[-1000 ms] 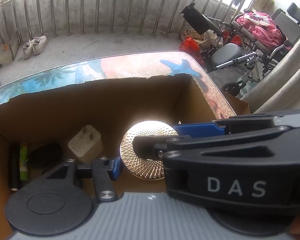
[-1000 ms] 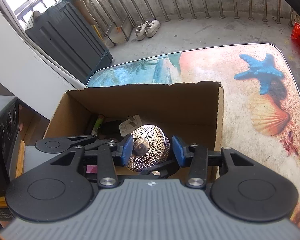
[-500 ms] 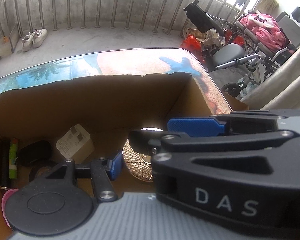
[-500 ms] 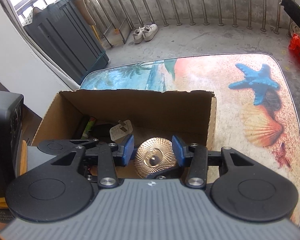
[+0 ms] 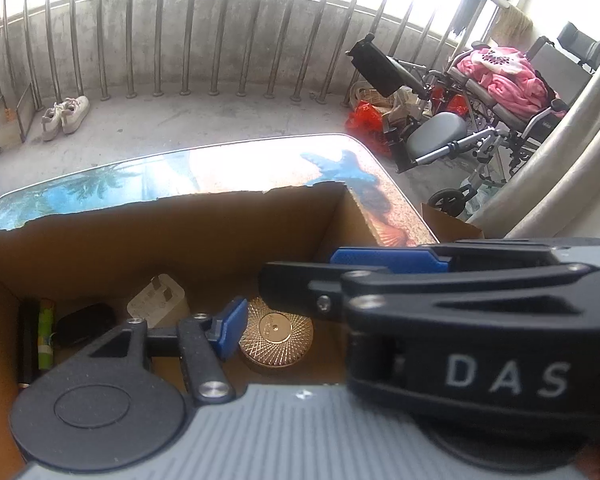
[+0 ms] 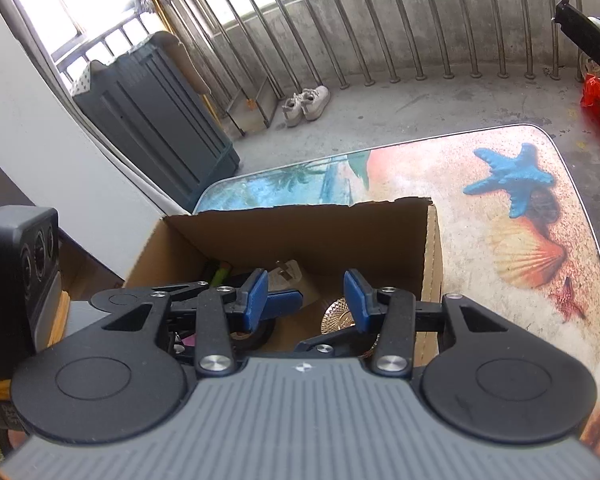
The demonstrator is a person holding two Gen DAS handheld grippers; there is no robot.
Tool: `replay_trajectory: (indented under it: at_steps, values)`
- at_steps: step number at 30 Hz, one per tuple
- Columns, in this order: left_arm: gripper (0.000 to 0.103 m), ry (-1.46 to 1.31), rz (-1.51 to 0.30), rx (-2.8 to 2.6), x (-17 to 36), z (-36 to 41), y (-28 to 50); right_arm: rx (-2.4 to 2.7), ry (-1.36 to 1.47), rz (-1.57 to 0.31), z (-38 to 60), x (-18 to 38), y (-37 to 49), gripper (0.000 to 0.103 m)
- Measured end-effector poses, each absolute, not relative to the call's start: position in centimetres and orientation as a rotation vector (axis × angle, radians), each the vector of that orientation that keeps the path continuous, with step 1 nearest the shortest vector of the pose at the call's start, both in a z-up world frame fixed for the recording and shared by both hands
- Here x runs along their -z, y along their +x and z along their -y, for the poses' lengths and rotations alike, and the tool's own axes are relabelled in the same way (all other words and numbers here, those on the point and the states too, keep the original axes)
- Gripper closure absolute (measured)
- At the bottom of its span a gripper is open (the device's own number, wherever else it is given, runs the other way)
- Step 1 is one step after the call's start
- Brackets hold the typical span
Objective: Organize rigid objects
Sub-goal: 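Withdraw the right tool from the box toward the white tub, then grasp the white tub with the right tool and lift it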
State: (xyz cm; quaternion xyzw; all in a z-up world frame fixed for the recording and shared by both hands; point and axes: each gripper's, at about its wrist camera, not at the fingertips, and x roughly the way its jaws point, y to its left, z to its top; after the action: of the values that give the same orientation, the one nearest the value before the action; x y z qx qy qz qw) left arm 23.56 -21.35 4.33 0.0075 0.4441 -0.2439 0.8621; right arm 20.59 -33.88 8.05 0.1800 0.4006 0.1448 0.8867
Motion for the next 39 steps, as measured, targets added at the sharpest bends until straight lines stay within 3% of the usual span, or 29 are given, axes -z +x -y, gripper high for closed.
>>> replay_trajectory:
  at_steps: [12, 22, 29, 39]
  values:
    - [0.023, 0.099, -0.775, 0.59, -8.8, 17.8, 14.2, -0.252, 0.606, -0.531, 36.3, -11.6, 5.0, 0.055]
    - [0.012, 0.145, -0.692, 0.615, -9.9, 12.2, 5.9, -0.254, 0.625, -0.475, 33.3, -11.1, -4.9, 0.035]
    - [0.007, 0.112, -0.668, 0.503, -9.0, 5.4, 2.7, -0.322, 0.644, -0.541, 29.0, -9.5, -5.7, 0.032]
    - [0.006, 0.073, -0.711, 0.323, -5.5, 0.1, 3.7, -0.474, 0.607, -0.719, 20.8, -7.2, 0.8, 0.032]
